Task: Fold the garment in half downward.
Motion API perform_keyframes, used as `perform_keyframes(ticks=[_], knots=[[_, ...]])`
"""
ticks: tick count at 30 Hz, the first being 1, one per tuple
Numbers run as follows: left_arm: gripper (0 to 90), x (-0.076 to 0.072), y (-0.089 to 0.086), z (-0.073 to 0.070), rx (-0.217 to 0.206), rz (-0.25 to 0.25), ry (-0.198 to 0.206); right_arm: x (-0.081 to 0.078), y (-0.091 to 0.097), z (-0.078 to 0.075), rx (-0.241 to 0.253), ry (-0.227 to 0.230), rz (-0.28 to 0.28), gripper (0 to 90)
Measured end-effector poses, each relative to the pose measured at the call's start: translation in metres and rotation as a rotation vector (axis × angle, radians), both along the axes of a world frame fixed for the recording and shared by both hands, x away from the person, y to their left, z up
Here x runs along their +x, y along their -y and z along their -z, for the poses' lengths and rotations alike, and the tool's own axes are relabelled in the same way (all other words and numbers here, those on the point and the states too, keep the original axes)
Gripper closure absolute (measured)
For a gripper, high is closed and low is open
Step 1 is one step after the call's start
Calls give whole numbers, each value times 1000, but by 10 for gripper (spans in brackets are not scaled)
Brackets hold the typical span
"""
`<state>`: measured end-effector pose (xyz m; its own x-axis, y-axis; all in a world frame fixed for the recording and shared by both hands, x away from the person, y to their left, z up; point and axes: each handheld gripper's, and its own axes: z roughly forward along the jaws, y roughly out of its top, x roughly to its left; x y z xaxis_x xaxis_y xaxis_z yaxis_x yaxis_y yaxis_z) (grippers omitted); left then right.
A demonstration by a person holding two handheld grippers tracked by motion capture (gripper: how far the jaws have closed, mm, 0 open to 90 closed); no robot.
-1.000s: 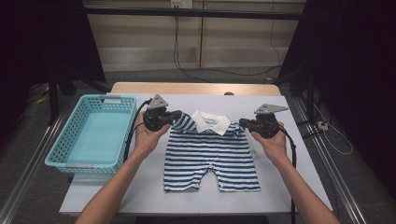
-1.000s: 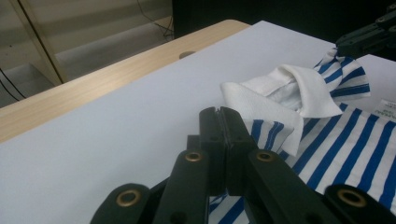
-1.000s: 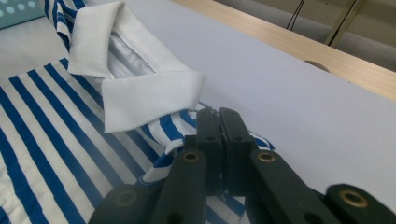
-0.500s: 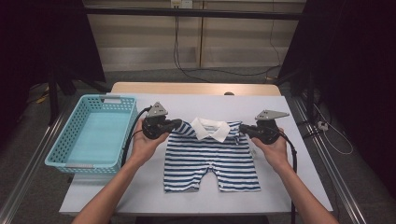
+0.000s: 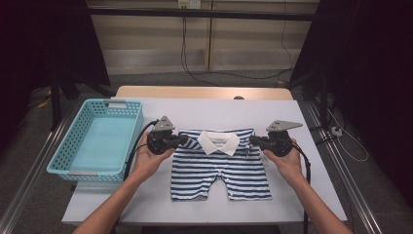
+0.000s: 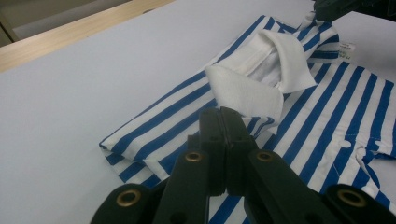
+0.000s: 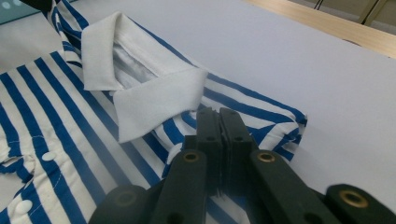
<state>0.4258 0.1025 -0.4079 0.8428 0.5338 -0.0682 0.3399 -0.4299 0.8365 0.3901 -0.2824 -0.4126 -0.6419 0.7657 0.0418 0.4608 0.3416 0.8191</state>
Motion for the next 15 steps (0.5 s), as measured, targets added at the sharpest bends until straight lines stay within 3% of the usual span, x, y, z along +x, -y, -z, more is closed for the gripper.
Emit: perform_keyframes(ticks=[4, 11, 14, 15], knots=[[893, -3, -1, 2, -3, 0, -7, -5, 0, 1, 15, -11, -5, 882], [894, -12, -1, 7, 11, 10, -23, -15, 1, 9, -22, -32, -26, 882], [894, -15, 0, 9, 37, 35, -12, -18, 3, 9, -30, -35, -32, 882], [894, -19, 3, 10, 11, 25, -53, -19, 4, 10, -31, -30, -35, 882]])
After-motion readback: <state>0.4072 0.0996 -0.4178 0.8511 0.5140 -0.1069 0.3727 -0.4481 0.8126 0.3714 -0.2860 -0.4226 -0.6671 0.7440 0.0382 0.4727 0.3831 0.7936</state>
